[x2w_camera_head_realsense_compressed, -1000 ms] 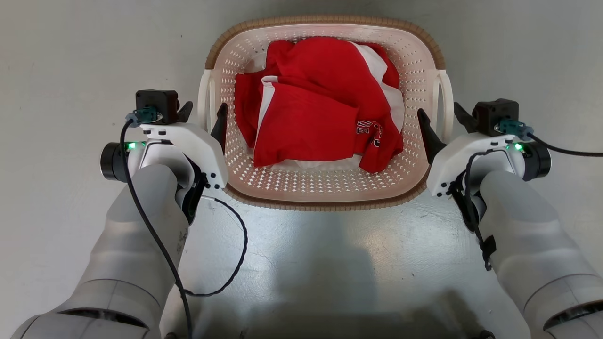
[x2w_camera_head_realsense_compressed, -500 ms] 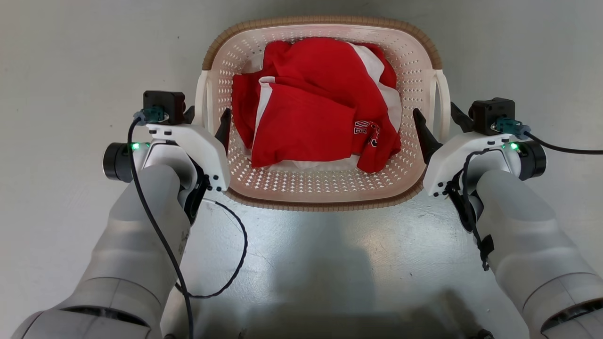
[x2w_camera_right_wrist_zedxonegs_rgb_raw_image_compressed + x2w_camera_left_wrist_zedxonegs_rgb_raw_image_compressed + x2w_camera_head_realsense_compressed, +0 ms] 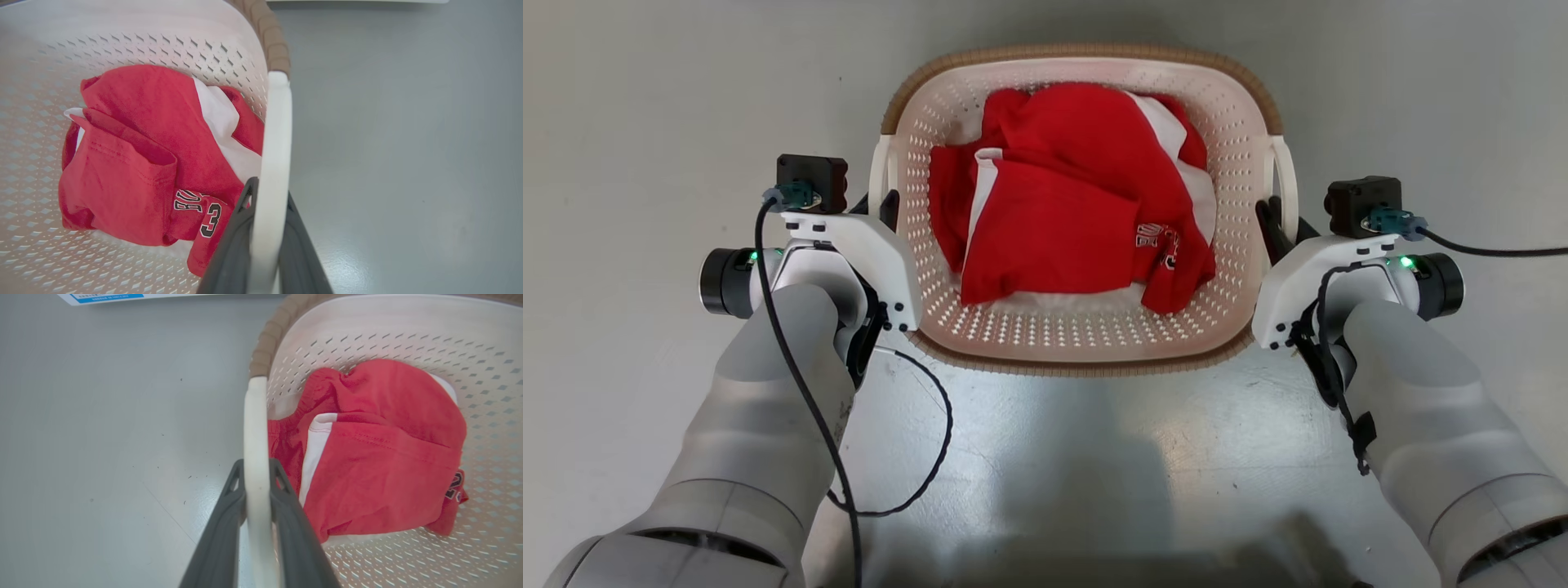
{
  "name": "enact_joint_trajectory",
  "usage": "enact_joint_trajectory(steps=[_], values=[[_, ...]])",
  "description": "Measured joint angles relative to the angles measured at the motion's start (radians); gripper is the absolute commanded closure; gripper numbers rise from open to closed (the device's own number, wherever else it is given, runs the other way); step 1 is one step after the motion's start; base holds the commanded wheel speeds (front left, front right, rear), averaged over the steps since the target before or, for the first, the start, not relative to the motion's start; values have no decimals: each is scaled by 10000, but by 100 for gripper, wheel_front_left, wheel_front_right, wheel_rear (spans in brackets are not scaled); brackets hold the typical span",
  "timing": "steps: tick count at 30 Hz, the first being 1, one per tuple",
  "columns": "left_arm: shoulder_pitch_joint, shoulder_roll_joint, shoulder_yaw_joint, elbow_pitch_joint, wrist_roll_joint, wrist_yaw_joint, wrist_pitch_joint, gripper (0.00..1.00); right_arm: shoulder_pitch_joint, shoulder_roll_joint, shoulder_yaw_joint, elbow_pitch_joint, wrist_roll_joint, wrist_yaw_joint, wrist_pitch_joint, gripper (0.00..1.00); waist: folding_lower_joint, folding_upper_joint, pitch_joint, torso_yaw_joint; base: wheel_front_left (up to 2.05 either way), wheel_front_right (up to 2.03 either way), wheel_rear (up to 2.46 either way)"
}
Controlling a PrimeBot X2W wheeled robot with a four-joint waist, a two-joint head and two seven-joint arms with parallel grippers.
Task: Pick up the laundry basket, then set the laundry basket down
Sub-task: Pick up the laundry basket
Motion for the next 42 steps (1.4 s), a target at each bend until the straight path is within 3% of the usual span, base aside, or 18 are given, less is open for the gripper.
enact_joint_trajectory(steps=[16,26,42], values=[[636,84,-330,44,-236,-125,1131,100,159,-54,1542,-134,1446,0,2002,100,0,0,-1718,-159,0,0,0],[1930,270,-564,46,-410,-222,2036,100,1262,54,2456,-180,2347,0,3242,100,0,0,-3753,-404,0,0,0],[3817,228,-757,75,-826,-295,3051,100,3044,117,3327,-249,3616,0,4171,100,-1,0,-7008,-691,0,0,0]])
